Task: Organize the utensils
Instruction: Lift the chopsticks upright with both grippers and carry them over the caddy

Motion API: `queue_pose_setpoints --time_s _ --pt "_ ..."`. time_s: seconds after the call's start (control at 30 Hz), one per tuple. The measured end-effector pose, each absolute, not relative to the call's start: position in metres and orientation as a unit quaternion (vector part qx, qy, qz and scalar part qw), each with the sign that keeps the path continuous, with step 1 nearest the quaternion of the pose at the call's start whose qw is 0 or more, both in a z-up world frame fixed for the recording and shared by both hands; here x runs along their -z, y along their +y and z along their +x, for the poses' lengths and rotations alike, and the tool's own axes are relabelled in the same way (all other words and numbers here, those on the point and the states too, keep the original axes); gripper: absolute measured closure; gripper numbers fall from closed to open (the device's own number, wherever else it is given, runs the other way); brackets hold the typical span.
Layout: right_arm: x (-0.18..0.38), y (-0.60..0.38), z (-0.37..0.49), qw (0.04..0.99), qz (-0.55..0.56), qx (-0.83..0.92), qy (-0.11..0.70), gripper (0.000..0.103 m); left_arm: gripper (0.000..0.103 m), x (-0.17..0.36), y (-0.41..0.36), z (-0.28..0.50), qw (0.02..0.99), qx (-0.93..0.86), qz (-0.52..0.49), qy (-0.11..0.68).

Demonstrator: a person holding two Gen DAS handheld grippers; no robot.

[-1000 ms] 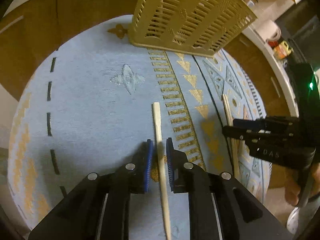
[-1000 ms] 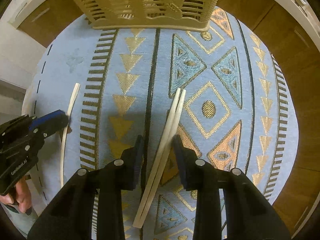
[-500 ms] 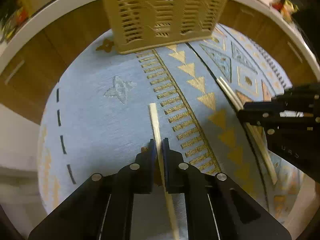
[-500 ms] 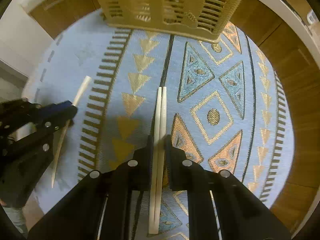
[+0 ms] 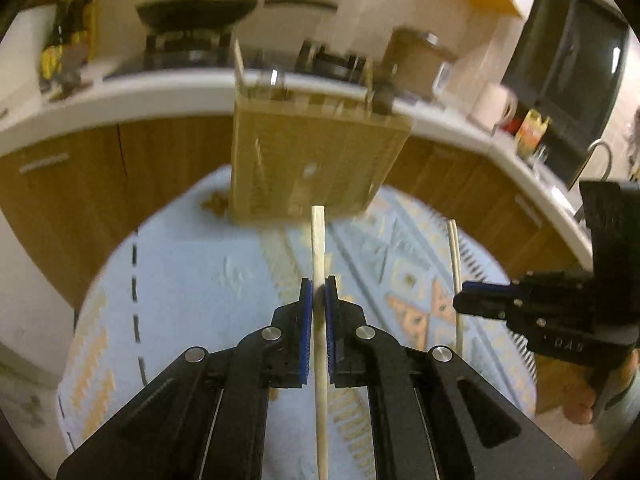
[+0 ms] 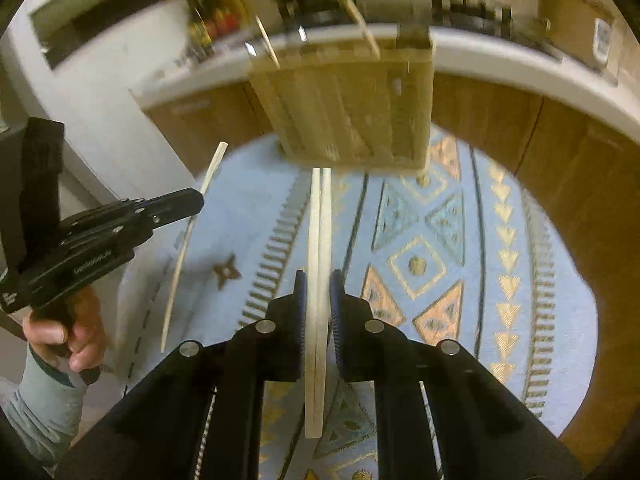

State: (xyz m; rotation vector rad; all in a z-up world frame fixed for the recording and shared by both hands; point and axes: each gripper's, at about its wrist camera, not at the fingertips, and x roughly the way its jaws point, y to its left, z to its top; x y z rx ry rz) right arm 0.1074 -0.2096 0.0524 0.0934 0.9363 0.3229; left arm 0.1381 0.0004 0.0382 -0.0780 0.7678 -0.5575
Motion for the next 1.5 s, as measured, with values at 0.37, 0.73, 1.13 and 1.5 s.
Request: queue_pose_setpoints --time_s 0.37,0.73,1.13,1.5 --pt "-0.148 -0.224 0.078 0.953 0.044 -0.171 0.244 0.093 0.099 -0.119 0.003 0.115 0.938 0.256 -0.069 0.225" --pt "-0.205 -0.234 0.111 0.978 0.027 -0.136 0.155 0.093 0.099 -0.190 -0.004 0.142 0.966 0.220 -0.096 0.096" --pt "-0.218 -0.236 0.180 0.987 0.039 -0.118 0.099 0.093 0.099 -0.194 -0.023 0.208 0.975 0.186 -0.109 0.042" --pt "-0.188 -0.203 0.229 0.989 0.008 -0.121 0.090 0.093 0.099 -0.158 -0.029 0.249 0.975 0.194 -0.098 0.038"
